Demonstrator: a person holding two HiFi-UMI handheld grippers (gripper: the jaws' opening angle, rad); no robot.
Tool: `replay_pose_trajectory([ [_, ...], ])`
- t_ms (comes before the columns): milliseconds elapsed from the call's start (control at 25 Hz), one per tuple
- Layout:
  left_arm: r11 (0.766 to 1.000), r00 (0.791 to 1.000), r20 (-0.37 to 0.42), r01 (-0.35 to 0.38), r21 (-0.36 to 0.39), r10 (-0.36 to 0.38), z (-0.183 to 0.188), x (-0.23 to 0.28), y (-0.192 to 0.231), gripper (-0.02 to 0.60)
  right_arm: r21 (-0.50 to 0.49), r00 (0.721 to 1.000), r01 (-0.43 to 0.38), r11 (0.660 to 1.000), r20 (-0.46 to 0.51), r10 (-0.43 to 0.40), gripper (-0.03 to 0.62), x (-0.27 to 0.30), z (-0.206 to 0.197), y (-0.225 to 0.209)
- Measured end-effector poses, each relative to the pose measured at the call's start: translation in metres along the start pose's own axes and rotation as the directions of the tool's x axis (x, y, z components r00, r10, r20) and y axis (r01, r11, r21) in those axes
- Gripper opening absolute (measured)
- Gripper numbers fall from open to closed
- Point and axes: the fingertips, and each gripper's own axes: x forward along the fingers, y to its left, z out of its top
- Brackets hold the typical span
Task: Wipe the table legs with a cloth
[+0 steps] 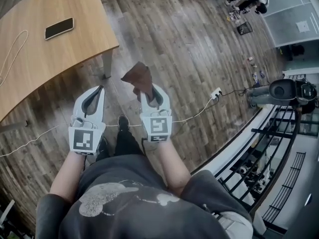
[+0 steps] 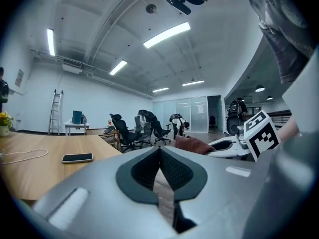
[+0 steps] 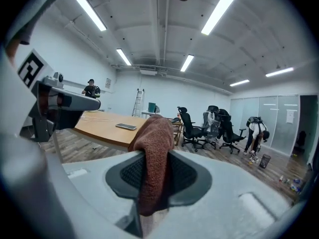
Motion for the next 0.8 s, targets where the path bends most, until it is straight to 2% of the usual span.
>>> replay_pose_trajectory([
  [160, 0.999, 0.999, 0.013, 0.031, -0.026, -0.031, 0.002, -0.042, 0.001, 0.019, 0.018, 1.000, 0.014, 1.000, -0.011, -0.014, 0.091, -0.034, -0.005, 0.038],
  [320, 0.995, 0.997, -0.015, 0.075, -0.062, -0.076, -0.008, -0.080, 0.000, 0.020, 0.063, 0.997, 0.073, 0.995, -0.019, -0.072, 0.091, -0.069, -0.009, 0.062],
  [400, 0.994, 0.995, -0.025, 0.094, -0.064, -0.095, -0.016, -0.092, 0.000, 0.020, 0.115, 0.996, 0.094, 0.989, -0.008, -0.094, 0.091, -0.086, -0.009, 0.068],
  [520, 0.992, 0.994, -0.036, 0.105, -0.073, -0.108, -0.024, -0.105, -0.001, 0.020, 0.187, 0.995, 0.078, 0.979, 0.041, -0.087, 0.091, -0.111, -0.005, 0.076],
  [800, 0.992, 0.993, -0.021, 0.115, -0.056, -0.116, -0.018, -0.116, -0.010, 0.020, 0.203, 0.993, 0.109, 0.973, 0.015, -0.114, 0.091, -0.152, -0.017, 0.070],
])
